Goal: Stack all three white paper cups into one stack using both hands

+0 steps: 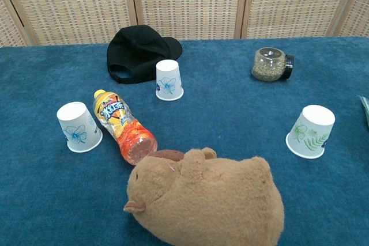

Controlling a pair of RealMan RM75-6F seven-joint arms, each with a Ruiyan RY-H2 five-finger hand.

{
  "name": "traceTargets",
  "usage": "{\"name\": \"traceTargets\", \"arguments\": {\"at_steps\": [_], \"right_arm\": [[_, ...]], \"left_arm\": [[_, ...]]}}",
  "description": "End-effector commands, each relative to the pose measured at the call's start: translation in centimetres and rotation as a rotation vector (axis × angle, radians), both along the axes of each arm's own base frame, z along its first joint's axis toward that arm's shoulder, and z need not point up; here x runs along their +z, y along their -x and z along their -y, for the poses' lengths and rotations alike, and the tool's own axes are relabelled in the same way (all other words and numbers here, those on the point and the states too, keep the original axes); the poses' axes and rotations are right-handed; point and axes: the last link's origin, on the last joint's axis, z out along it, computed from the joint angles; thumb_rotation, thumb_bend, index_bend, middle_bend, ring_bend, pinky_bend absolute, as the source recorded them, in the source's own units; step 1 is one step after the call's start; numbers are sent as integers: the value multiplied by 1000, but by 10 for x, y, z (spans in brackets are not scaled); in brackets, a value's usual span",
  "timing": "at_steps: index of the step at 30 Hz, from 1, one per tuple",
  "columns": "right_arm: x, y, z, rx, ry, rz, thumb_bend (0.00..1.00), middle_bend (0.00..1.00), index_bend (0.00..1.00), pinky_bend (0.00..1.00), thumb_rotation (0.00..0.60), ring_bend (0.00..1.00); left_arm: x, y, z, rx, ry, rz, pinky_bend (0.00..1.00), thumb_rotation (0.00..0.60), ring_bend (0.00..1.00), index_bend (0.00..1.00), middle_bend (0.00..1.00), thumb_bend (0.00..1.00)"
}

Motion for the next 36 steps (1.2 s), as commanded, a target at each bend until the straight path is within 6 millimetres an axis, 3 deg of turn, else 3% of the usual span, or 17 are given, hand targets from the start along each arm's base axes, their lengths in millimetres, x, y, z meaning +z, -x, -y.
{"name": "traceTargets", "arguments": {"at_steps": [1, 25, 31, 36], "right_arm": [[0, 0, 0, 0, 1, -2, 92, 0, 15, 0, 600, 0], [-5, 1, 1, -8, -25, -9, 93, 0, 43, 0, 600, 0], [-3, 3, 3, -23, -25, -4, 92, 0, 54, 0, 600, 0], [-3, 3, 3, -23, -26, 1, 92, 0, 61, 0, 600, 0]], "left_arm": [[0, 0, 0, 1, 1, 0, 32, 600, 0, 0, 0, 35], [-4, -2, -2, -2, 28, 0, 39, 600, 0, 0, 0, 37], [-5, -11, -15, -15, 46, 5, 42, 600, 0, 20, 0, 59], [-3, -23, -32, -43, 59, -11, 56, 600, 0, 127, 0, 132]]}}
